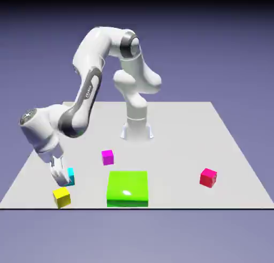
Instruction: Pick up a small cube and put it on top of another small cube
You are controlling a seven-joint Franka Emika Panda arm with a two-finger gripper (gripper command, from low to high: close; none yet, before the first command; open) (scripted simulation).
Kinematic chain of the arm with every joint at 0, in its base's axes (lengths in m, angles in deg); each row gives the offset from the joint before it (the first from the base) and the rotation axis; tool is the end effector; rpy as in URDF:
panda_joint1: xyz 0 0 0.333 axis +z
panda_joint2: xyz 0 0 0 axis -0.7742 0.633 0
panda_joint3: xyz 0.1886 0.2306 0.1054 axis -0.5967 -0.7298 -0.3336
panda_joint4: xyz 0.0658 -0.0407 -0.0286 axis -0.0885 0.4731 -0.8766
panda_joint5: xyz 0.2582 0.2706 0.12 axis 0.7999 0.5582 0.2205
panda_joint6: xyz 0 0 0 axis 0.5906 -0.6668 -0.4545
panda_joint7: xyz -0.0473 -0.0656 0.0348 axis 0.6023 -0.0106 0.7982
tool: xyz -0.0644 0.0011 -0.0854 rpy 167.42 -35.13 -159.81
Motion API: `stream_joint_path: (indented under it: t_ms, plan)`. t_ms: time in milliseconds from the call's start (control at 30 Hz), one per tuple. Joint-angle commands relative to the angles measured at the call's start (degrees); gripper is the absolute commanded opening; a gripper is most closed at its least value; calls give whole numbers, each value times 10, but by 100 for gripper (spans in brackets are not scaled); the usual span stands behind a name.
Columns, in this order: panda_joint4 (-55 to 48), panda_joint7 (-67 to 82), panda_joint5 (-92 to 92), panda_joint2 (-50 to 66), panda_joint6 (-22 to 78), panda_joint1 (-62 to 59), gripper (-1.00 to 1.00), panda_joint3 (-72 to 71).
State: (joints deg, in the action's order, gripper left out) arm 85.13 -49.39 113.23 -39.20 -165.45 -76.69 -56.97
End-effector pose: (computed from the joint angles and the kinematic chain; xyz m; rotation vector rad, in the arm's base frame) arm 0.5190 -0.3562 0.2377 -1.2039 2.7061 0.5191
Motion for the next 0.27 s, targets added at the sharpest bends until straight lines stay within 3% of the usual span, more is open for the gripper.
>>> stream_joint_path:
  t_ms: [0, 133, 167, 233]
  plan:
    - [0, -1, -2, 0, 0, 0, -100, 0]
    - [25, 19, 25, 51, -75, 4, -100, -17]
    - [25, 19, 25, 51, -75, 4, 100, -17]
    - [17, 13, 16, 34, -50, 3, 100, -12]
